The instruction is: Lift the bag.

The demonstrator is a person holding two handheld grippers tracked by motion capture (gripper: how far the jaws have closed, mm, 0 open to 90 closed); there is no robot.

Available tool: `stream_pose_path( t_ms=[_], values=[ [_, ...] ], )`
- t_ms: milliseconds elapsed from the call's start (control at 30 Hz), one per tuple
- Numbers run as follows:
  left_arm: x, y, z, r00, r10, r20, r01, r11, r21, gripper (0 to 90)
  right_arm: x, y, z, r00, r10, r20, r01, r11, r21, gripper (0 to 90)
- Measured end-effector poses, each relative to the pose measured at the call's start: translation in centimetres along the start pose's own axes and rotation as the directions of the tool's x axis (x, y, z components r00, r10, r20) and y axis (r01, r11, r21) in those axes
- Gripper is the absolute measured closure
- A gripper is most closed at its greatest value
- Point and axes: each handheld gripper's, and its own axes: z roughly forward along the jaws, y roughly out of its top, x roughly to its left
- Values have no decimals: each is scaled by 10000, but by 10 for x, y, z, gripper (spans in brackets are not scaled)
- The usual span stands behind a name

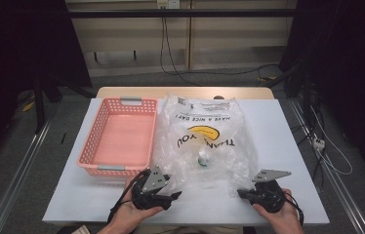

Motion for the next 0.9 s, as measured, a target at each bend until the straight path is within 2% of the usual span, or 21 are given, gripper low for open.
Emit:
stream_pose_path(
  t_ms=[67,133,200,233,367,433,533,567,600,667,900],
  values=[
    [4,-1,4,9991,-343,245,334,9988,349,571,0,0,0,10000,-74,7,74,10000,-7,898],
    [7,-6,6,9985,-459,284,439,9969,652,729,0,0,0,10000,-73,-9,73,10000,-9,899],
    [10,-8,6,9979,-579,284,552,9946,881,844,-1,0,0,10000,-45,-59,45,10000,-14,900],
    [11,-8,4,9977,-610,305,579,9940,923,873,-1,0,0,9999,-22,-104,21,10000,-30,900],
    [13,-7,1,9956,-732,588,689,9951,710,895,-3,1,-1,9995,82,-298,-87,9999,-144,900],
    [14,-5,-2,9941,-801,727,761,9955,562,898,-4,2,-3,9982,222,-564,-241,9991,-337,900],
    [16,0,-9,9923,-837,912,814,9963,288,899,-5,4,-6,9971,249,-713,-290,9980,-568,900],
    [18,1,-12,9864,-1080,1237,1081,9941,58,899,-5,5,-8,9971,239,-727,-289,9972,-689,900],
    [20,2,-14,9839,-1146,1368,1176,9930,-137,899,-5,6,-11,9957,255,-885,-331,9958,-851,900],
    [22,3,-17,9866,-1084,1216,1126,9932,-283,899,-5,8,-14,9950,231,-977,-335,9937,-1068,900],
    [35,12,-34,9865,-1328,959,1418,9854,-941,900,-9,21,-24,9963,102,-853,-255,9834,-1798,900]
  ],
)
